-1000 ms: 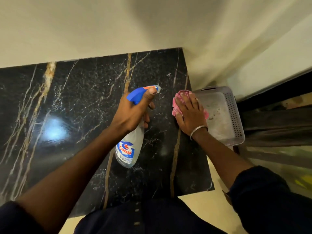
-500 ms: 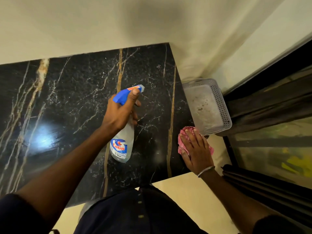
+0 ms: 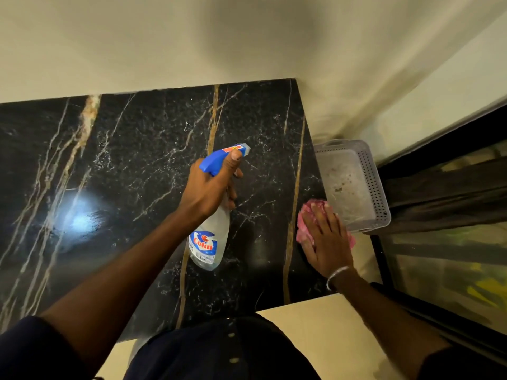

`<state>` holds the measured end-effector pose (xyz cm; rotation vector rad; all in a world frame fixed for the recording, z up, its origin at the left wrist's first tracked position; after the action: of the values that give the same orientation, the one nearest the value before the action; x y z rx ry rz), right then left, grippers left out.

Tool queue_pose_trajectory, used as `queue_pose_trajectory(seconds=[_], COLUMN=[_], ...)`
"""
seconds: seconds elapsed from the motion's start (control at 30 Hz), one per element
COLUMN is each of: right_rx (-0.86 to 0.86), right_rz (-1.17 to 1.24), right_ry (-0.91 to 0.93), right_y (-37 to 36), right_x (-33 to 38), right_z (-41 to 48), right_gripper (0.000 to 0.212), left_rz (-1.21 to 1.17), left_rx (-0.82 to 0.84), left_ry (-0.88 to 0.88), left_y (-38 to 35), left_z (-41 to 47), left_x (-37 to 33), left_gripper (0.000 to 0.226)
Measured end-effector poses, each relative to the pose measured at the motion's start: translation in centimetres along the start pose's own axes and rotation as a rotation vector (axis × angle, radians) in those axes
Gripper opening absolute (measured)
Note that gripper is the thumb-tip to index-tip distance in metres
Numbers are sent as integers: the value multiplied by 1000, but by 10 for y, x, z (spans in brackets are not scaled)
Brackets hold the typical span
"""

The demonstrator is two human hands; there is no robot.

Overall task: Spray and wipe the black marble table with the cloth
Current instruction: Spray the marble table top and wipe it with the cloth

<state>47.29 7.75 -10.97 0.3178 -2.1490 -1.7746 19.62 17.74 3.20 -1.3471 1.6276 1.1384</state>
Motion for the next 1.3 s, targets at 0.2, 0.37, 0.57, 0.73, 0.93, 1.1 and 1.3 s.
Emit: queue_pose_trajectory(seconds=[0.2,0.37,0.57,0.73,0.93,1.1,1.3], right_rx=[-27,-37,-48,-72,-95,-57,-26], right_rz=[-10,-84,-30,-8,33,63,85], right_ry=[46,51,89,28,-17,-57,81], right_y=[21,36,52,65,66,59,53], right_x=[-23,-41,-51,-57,-55,-20,94], right_z=[123,208,310,372,374,375,401], right_gripper=[64,64,63,62,64,66,66], left_rz=[-92,-127,-148,-111,-103,-105,-88], left_rx=[-1,-8,-35,-64,-76,-73,-71], left_ry=[59,73,137,185,174,118,112], left_y=[10,20,33,47,59,71,109], left_z=[29,63,117,147,156,144,129], left_x=[-2,-7,-6,-4,-10,-17,-9], left_gripper=[38,37,56,52,41,28,34])
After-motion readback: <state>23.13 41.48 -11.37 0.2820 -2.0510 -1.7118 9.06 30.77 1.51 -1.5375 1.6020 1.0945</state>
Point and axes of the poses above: each hand's wrist, its own z-axis towards the middle knuckle, its own y-axis out of the back of the hand, x = y × z, the point moved 9 cm from there along z, towards the middle knuckle, and after that the axes turned 10 degrees about y, right-handed, at the moved point
